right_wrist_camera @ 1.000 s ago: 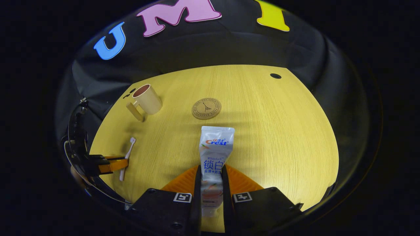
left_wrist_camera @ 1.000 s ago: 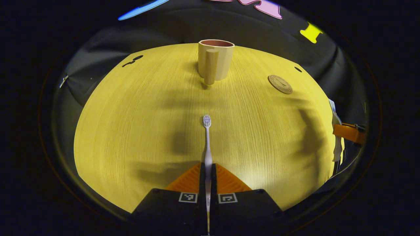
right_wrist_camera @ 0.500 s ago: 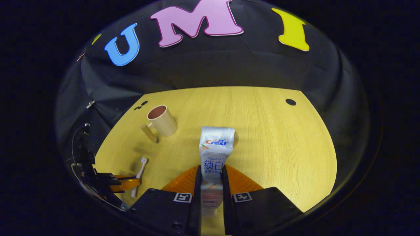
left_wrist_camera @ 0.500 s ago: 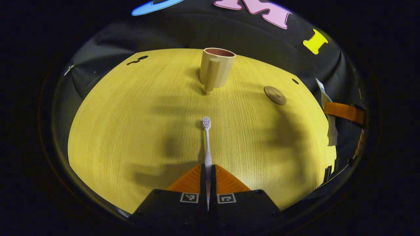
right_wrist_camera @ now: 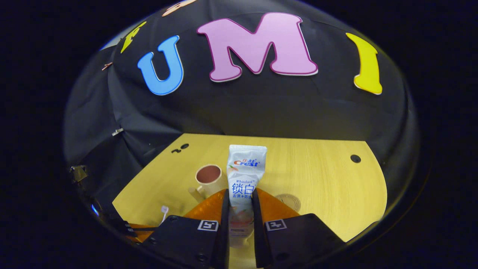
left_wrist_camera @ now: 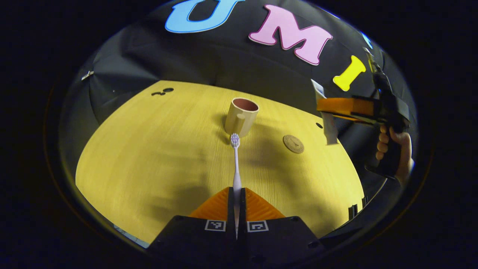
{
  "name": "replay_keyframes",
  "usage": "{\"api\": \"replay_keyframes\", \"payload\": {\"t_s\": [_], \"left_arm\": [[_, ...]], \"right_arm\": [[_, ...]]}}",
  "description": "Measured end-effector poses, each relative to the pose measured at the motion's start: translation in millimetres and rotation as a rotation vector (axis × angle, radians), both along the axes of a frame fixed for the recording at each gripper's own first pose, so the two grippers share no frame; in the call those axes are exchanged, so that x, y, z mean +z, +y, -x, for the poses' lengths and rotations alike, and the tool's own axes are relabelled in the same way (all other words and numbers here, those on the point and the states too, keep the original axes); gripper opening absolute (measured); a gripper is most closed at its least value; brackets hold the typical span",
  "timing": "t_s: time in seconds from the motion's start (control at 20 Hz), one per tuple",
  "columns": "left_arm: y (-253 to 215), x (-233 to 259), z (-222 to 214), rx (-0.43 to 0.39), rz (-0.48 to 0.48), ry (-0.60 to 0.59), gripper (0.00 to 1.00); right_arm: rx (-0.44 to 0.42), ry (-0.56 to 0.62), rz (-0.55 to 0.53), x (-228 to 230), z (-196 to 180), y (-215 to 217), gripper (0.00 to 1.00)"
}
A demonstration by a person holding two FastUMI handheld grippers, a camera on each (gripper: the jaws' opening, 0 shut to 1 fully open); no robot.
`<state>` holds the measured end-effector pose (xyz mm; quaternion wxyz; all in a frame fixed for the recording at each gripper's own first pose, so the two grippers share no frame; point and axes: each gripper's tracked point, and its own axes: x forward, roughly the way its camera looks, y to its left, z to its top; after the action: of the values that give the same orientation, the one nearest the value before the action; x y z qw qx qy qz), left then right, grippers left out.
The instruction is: Put the toothbrush and toothpaste on the desktop into the cup, then pick up the cup and place it on the coaster on the desktop.
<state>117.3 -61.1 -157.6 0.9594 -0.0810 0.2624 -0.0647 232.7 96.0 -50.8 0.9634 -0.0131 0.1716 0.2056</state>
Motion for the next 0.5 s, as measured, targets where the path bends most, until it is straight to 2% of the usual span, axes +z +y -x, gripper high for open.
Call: {"api": "replay_keyframes", "payload": {"t_s": [0.25,0.5], "left_arm": [[6.9,39.9,9.0,-0.021,-0.032,-0.126,0.06],[9.4,70.9,16.2,-0.046,-0.026,-0.23,0.06]], "right_arm": [[0.021,-0.109,-0.058,27.6,-34.8,55.1,0.3],[0.044,-0.184,-0.07,25.6,-75.1,108.2,0.3]]}}
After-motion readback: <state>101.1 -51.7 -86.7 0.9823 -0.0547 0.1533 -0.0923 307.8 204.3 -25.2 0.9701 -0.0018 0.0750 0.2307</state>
